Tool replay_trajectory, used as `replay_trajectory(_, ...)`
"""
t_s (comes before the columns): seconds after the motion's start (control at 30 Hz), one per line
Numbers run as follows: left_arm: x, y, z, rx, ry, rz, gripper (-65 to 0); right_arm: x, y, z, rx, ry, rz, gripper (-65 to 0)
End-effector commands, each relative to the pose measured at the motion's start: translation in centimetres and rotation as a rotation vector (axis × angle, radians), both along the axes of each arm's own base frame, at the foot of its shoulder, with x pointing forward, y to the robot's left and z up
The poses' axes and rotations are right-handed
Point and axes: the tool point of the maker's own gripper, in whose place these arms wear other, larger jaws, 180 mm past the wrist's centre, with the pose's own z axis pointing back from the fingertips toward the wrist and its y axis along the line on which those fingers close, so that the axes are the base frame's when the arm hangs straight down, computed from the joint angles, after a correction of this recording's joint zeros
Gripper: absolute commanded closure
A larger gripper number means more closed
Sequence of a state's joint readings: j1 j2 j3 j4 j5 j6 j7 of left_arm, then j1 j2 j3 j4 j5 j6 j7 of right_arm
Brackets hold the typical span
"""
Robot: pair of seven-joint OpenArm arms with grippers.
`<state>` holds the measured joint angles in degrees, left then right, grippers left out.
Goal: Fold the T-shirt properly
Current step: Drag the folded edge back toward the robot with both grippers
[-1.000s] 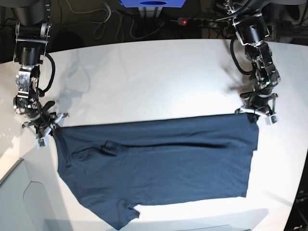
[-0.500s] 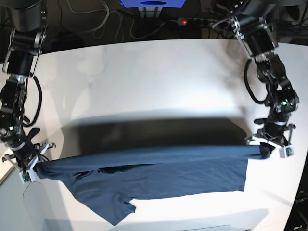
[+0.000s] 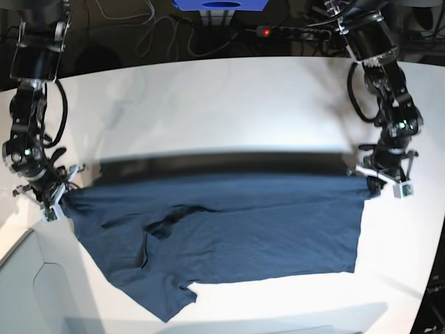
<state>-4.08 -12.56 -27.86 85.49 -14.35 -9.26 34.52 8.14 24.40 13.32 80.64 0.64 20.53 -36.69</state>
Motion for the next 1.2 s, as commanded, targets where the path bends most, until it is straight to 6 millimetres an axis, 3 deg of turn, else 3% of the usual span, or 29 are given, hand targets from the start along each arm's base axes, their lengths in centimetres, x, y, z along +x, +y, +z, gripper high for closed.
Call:
replay_trajectory(0.0, -0.3, 1.0, 0.9, 0.021, -0.031, 0.016, 0.0, 0.0, -1.3, 1.6, -0.035, -0.040, -0.014, -0.1)
replay_trajectory(0.2, -4.8, 0.6, -1.7, 0.016, 0.052, 0.032, 0.0, -4.0, -0.1, 0.7, -0.065, -0.010, 0.030, -0.1)
replay_trajectory(0.53, -11.2, -1.5, 0.0, 0.115, 0.098, -0.042, 0.0, -9.3, 1.3, -1.5, -0.087, 0.084, 0.080, -0.1)
replay_trajectory(0.7, -14.3, -2.8, -0.4, 0.111, 0.145, -0.057, 0.0, -11.7, 1.7, -1.7, -0.099, 0.115, 0.099, -0.1)
replay_trajectory(0.83, -15.4, -2.7, -0.9, 0.117, 0.173, -0.060, 0.0, -13.4, 0.4, -1.6, -0.117, 0.133, 0.066, -0.1)
replay_trajectory(1.0, -16.4, -0.4, -0.2, 0.149, 0.179, -0.003, 0.0, -15.2, -0.3, -2.2, -0.124, 0.171, 0.049, -0.1)
replay_trajectory(1.17, -17.0, 0.5, -0.1, 0.159, 0.191, 0.023, 0.0, -16.5, -0.9, -2.7, -0.100, 0.181, -0.011, -0.4)
